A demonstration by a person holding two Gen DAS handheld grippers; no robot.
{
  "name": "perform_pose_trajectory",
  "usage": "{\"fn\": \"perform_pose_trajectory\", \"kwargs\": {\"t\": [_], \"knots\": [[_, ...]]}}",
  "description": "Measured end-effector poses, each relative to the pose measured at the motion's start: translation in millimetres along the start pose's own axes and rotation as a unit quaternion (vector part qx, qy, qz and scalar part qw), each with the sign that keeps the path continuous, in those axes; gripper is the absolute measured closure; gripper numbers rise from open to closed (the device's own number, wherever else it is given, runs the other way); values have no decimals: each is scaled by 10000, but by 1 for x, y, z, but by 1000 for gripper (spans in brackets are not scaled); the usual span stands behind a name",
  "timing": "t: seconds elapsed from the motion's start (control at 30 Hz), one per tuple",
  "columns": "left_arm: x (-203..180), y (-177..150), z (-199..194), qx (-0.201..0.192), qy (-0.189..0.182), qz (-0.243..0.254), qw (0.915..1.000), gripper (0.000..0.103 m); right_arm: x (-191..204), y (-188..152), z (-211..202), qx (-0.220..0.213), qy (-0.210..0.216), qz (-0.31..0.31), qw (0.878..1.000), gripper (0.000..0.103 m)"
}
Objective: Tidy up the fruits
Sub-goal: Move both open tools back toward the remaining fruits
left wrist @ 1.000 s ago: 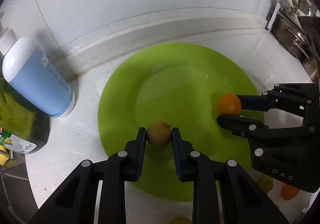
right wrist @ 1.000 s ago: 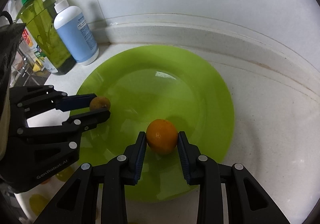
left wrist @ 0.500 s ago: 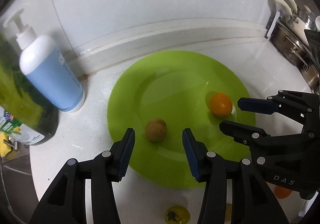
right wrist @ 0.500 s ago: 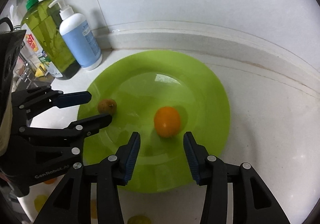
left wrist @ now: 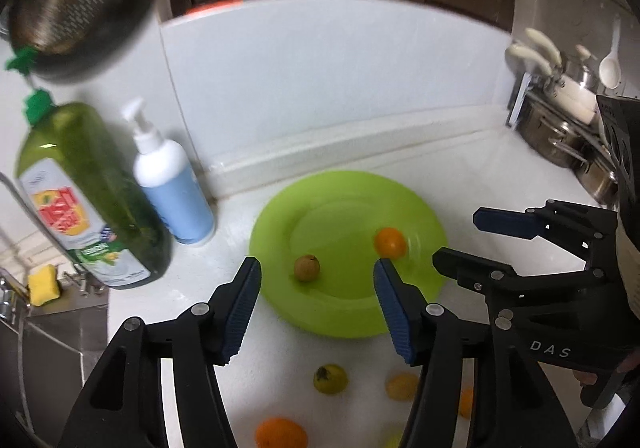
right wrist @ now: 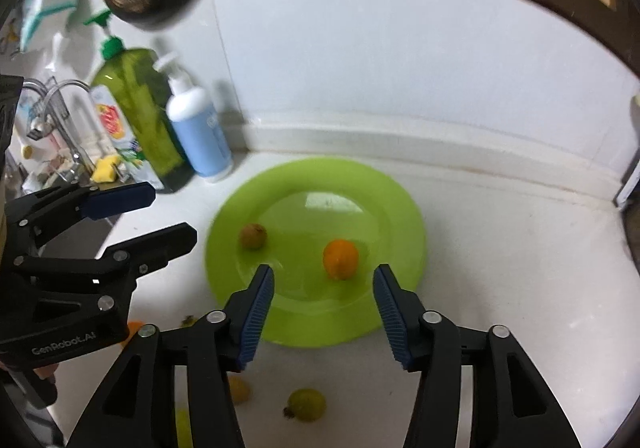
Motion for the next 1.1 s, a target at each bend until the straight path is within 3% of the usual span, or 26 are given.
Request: {"fn": "perform_pose_trajectory", "kwargs": {"t": [0.27,0.57,1.1], "knots": [[1,-17,-58,-334,45,-76,9994,41,23,-3,-55,-513,-214,-123,9984,39],[11,-43,-101,-515,137,-232,9983,38,53,-21,-93,-757,-231,-159,9967,35],[33,-92,-130,-607,353,-236,9973,36,93,-63,-98,-693,-23,-77,9976,35]]}}
Point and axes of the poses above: each gripper's, at about its wrist camera, not at the fingertips, and z roughly the way its jaws point, x to its left, y to its top, the point moved 10 cm from there along z, roughly the way its jaws point, and after that the axes turned 9 degrees about -z, right-handed, at the moved point
